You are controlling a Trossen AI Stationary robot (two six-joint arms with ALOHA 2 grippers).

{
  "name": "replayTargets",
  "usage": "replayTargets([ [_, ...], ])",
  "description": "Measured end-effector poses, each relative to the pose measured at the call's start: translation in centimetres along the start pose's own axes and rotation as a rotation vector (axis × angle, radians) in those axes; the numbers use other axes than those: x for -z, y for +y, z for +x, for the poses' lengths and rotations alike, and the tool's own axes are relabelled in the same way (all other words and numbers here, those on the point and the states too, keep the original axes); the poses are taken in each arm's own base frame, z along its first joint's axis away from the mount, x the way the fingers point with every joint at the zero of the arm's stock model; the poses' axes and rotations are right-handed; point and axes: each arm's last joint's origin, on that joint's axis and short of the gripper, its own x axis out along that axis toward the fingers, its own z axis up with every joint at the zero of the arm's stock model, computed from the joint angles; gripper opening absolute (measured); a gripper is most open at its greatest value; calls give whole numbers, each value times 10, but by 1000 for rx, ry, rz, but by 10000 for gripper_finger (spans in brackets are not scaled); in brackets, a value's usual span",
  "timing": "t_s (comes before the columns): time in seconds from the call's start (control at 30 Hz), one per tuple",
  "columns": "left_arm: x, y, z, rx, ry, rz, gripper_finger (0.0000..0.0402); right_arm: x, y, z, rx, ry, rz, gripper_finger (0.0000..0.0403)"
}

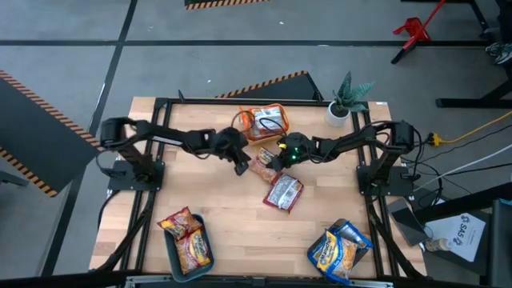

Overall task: Sort Maruchan noodles
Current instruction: Put the red noodle pack into the blue bin

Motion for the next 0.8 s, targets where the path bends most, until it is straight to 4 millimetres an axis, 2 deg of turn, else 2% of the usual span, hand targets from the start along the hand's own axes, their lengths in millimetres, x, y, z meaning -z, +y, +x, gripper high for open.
replayTargets([
  [0.13, -10, -6, -37, -10, -43, 7, 0, -1, 13, 3, -32, -2, 5, 62],
  [0.23, -16, -11, -69, -30, -112, 10, 0, 1, 35, 9, -78, -12, -22, 61],
  [0.4, -24, -19, -123, 7, -257, 14, 0, 14, 86, 18, -152, -20, -112, 60],
  [0.53, -24, -23, -164, 83, -367, 23, 0, 27, 128, 25, -87, -41, -241, 60],
  [0.63, -21, -26, -193, 143, -446, 28, 0, 34, 159, 34, -41, -72, -338, 60],
  [0.8, -11, -26, -233, 201, -556, 38, 0, 45, 213, 55, -86, -110, -454, 60],
])
